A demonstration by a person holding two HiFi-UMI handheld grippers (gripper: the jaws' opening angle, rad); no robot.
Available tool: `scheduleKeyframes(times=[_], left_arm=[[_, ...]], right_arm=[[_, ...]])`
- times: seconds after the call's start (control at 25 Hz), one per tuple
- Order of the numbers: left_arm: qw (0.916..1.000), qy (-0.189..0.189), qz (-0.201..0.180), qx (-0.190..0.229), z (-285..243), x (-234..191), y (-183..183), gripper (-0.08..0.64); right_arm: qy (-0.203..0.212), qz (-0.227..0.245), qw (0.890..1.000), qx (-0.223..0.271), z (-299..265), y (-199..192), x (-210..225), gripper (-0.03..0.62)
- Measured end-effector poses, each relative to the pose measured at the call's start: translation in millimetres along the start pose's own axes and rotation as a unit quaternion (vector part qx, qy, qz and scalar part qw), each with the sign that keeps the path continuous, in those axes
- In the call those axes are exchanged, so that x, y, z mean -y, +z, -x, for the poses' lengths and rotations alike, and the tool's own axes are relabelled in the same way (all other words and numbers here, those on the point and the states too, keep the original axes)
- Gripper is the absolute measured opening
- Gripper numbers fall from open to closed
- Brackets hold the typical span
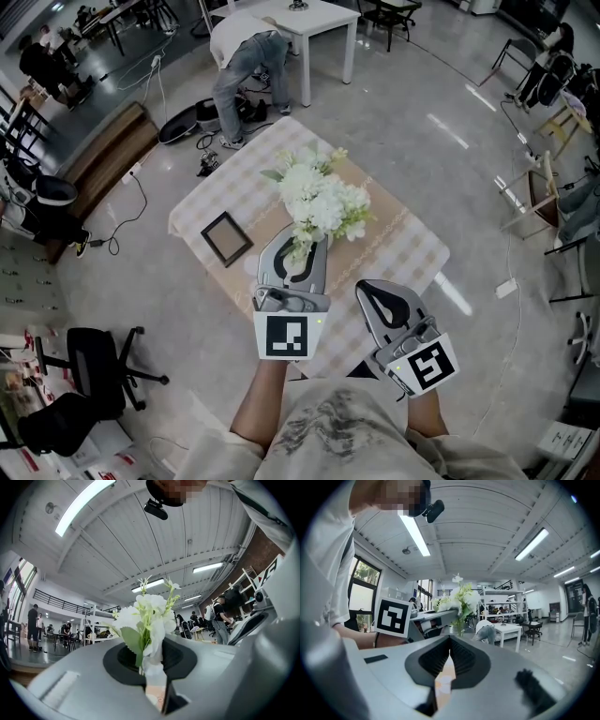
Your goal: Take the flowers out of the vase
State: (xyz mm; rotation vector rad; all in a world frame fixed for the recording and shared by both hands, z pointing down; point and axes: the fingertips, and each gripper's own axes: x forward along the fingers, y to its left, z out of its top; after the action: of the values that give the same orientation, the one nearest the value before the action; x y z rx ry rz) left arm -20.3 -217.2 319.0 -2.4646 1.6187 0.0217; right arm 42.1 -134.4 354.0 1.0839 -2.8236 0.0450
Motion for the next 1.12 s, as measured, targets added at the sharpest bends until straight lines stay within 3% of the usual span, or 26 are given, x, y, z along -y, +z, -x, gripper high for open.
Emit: scheduleKeyframes(times=[0.12, 0.24, 1.12], left_arm=[[0.9999, 0.003, 0.012, 0.009, 0.2, 0.7, 4.8, 0.064], [1.0000, -0.002, -0.003, 0.004, 1.9, 1.3, 5.6, 0.064], [0.9996, -0.001, -0.003, 0.027, 21.6, -10.2, 38.1, 0.064]], right_arm=[[0.000, 0.001, 1.000, 0.001, 0.5, -0.1, 0.2, 0.015], [0.000, 0.002, 1.000, 0.004, 0.7, 0.7, 0.0, 0.015], [0.005, 0.011, 1.000, 0.013, -4.0, 12.4, -15.0, 0.015]])
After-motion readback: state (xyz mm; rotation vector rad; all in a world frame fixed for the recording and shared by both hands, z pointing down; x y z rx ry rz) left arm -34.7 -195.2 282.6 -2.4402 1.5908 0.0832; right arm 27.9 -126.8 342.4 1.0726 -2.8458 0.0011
